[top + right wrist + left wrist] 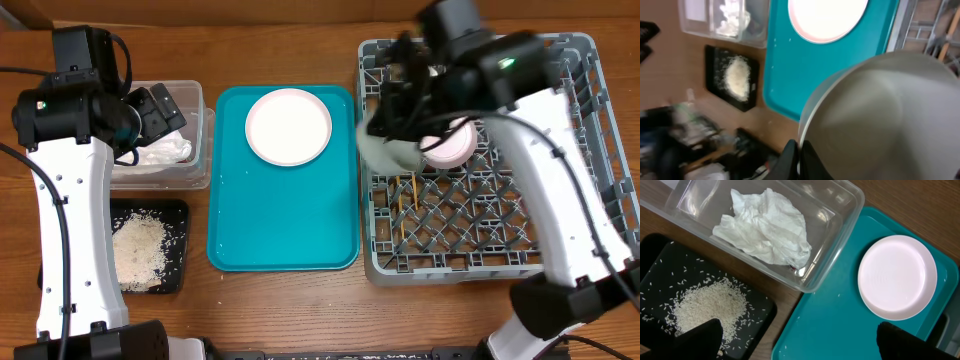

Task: Sort waste into correct bins and load items into the dishwasher
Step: 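Lift the white bowl with the right gripper and carry it to the rack, then lower the white bowl into the rack beside the pink bowl, then move the right gripper to the pink plate rim on the teal tray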

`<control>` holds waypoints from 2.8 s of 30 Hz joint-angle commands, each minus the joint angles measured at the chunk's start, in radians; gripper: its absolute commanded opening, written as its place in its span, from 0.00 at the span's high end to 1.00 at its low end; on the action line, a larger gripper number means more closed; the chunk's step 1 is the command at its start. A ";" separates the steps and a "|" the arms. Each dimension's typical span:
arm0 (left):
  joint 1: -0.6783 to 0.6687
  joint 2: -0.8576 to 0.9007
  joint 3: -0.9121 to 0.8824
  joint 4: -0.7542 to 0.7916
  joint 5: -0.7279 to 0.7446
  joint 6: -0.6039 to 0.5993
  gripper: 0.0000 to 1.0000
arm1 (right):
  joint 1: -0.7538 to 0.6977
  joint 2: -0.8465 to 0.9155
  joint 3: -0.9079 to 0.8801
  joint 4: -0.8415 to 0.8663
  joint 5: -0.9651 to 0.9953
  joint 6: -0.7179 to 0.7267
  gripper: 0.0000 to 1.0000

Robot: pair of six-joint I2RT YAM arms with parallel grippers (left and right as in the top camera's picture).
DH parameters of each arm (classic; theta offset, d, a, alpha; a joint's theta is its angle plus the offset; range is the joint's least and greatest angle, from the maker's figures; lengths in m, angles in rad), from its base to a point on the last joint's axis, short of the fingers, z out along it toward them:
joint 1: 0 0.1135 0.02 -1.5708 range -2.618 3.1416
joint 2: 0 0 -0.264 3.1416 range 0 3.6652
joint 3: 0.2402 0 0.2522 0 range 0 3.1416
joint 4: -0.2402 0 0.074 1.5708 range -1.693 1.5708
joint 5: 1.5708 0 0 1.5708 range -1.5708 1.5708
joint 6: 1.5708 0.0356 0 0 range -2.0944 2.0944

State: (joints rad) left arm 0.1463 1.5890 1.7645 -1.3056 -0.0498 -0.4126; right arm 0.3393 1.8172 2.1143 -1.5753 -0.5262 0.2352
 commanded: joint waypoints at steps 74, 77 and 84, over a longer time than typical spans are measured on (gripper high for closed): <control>0.004 0.000 0.016 0.001 -0.005 0.005 0.00 | 0.190 -0.179 -0.603 0.725 0.350 -0.082 0.63; 0.004 0.001 0.016 0.001 -0.005 0.005 0.00 | 0.329 -0.157 -0.605 0.838 0.569 -0.083 0.50; 0.004 0.000 0.016 0.001 -0.005 0.005 0.00 | 0.474 -0.021 -0.606 1.056 0.690 -0.160 0.39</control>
State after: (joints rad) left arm 0.1463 1.5890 1.7645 -1.3056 -0.0498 -0.4126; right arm 0.7975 1.7172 1.4979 -0.5617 0.0452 0.1139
